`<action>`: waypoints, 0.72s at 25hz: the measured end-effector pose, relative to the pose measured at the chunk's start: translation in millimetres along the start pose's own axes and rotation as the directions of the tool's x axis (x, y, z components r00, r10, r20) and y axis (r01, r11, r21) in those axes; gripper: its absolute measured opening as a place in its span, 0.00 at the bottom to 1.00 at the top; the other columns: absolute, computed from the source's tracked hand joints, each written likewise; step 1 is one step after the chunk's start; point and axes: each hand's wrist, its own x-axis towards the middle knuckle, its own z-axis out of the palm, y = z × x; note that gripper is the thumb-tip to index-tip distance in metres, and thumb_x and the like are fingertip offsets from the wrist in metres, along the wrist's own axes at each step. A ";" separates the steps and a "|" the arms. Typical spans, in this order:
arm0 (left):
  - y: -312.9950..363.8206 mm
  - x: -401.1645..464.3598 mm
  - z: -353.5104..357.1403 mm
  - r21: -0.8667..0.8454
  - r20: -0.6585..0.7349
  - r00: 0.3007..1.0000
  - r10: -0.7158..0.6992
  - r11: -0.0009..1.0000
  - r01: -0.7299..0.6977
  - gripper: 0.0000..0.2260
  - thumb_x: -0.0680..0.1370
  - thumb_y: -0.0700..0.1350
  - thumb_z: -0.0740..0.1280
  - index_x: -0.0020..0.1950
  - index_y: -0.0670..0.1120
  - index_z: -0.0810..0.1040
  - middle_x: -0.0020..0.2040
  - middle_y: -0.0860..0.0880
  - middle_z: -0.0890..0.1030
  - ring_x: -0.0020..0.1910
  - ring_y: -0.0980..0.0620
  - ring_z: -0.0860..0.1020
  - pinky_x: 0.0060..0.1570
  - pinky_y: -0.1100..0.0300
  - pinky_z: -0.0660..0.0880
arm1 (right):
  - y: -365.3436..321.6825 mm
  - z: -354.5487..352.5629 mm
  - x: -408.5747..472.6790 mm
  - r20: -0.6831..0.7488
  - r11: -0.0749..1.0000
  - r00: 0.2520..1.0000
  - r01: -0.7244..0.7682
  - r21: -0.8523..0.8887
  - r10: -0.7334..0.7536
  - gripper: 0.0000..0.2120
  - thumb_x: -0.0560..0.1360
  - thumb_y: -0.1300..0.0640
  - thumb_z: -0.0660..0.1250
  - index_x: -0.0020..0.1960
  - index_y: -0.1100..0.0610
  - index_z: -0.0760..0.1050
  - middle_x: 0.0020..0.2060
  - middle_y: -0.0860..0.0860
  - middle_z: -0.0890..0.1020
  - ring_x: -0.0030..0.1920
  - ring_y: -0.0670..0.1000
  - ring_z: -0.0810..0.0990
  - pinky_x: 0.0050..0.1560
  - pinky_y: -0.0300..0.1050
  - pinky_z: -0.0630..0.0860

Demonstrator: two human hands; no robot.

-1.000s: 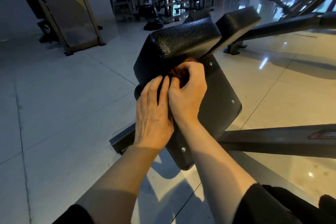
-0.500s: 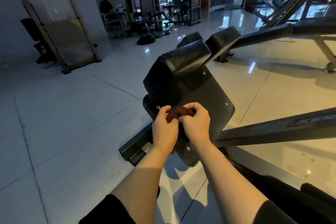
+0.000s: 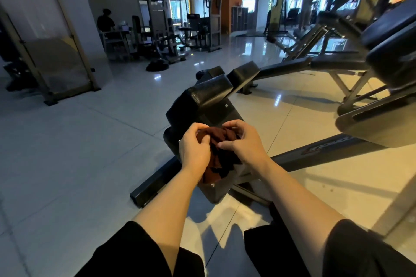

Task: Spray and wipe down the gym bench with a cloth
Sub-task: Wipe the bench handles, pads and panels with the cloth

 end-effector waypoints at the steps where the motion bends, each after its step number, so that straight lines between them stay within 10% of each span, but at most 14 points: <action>1: 8.5 -0.3 0.4 -0.002 0.006 1.000 0.017 1.000 -0.017 0.09 0.79 0.39 0.63 0.53 0.51 0.77 0.52 0.50 0.79 0.55 0.51 0.77 0.55 0.53 0.78 | -5.5 -8.3 -3.4 0.024 1.000 1.000 0.007 -0.028 -0.006 0.25 0.66 0.60 0.77 0.60 0.53 0.74 0.53 0.50 0.78 0.54 0.48 0.77 0.55 0.42 0.75; 4: 45.1 -5.7 11.0 -0.067 0.076 0.987 0.139 0.989 -0.134 0.08 0.79 0.39 0.64 0.54 0.50 0.78 0.52 0.51 0.80 0.55 0.53 0.77 0.57 0.55 0.77 | -26.6 -37.3 -18.2 0.037 0.988 0.996 0.086 -0.129 -0.082 0.29 0.68 0.57 0.76 0.66 0.54 0.70 0.57 0.49 0.76 0.56 0.47 0.75 0.57 0.40 0.74; 8: 107.6 -23.9 40.7 -0.192 0.157 0.942 0.298 0.944 -0.267 0.08 0.79 0.40 0.65 0.50 0.54 0.76 0.48 0.56 0.79 0.51 0.60 0.78 0.57 0.57 0.76 | -58.5 -89.0 -42.5 -0.242 0.951 0.942 0.166 -0.262 -0.231 0.11 0.73 0.53 0.72 0.54 0.54 0.76 0.45 0.47 0.80 0.47 0.44 0.78 0.45 0.32 0.71; 18: 249.3 -88.1 88.5 -0.405 0.192 0.758 0.623 0.754 -0.517 0.07 0.79 0.43 0.66 0.50 0.55 0.71 0.43 0.61 0.75 0.45 0.66 0.75 0.42 0.73 0.71 | -136.7 -196.5 -108.3 -0.617 0.828 0.577 0.217 -0.516 -0.535 0.06 0.74 0.56 0.71 0.45 0.56 0.74 0.38 0.49 0.77 0.39 0.44 0.75 0.39 0.30 0.70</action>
